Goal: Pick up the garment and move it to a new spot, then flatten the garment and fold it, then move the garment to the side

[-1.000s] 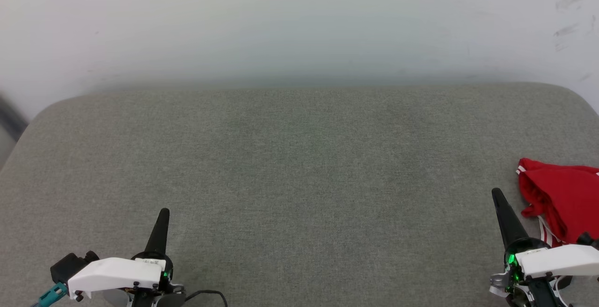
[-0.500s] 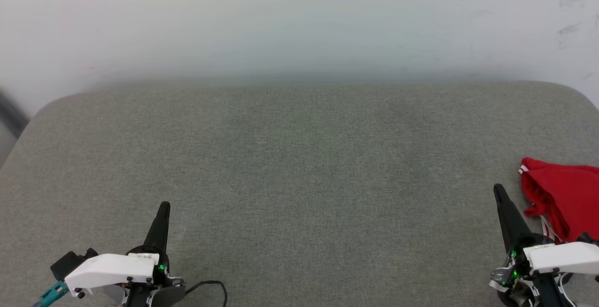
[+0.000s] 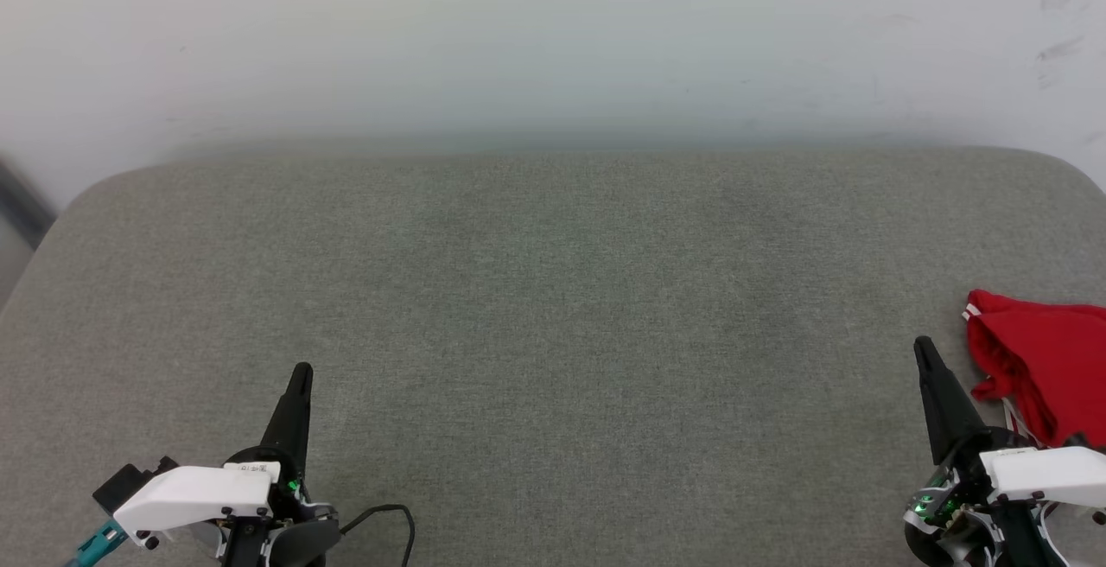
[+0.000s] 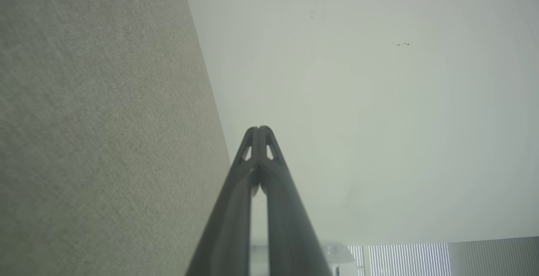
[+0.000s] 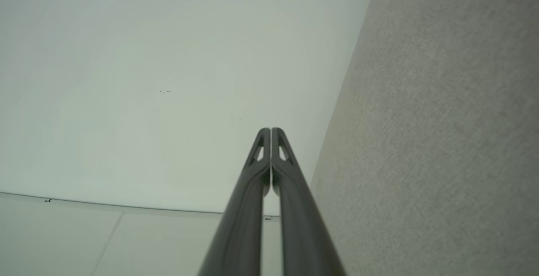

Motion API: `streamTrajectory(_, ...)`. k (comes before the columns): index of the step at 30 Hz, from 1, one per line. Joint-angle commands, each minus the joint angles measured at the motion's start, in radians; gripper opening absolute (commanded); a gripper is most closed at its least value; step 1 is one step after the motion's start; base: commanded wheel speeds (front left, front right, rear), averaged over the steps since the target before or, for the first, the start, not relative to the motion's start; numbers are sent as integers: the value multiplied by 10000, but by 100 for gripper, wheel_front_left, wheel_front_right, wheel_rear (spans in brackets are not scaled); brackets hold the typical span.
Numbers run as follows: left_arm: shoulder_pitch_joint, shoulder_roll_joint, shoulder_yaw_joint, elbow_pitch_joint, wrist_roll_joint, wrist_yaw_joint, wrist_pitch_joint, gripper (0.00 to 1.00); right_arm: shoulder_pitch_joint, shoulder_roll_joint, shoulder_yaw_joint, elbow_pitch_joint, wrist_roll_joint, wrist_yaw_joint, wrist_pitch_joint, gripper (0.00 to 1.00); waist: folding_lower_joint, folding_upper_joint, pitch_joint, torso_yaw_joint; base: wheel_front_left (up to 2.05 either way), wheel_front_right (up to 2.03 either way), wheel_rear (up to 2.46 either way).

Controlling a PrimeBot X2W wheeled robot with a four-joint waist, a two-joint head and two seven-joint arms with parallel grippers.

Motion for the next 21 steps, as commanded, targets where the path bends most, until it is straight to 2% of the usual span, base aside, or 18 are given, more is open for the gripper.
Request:
streamTrajectory(1,-170,-24,48,-42,-203,-65,67,0,-212,20,-19,40,248,-3,19,0,0,0,10,7,0,0,0)
streamTrajectory(12,-228,-96,172,-43,-865,-139,256,0,-300,23,-56,170,1007,-3,101,0,0,0,65,44,0,0,0)
streamTrajectory(21,-220,-93,169,-43,-848,-140,258,0,-285,23,-54,169,996,-3,83,0,0,0,67,46,0,0,0)
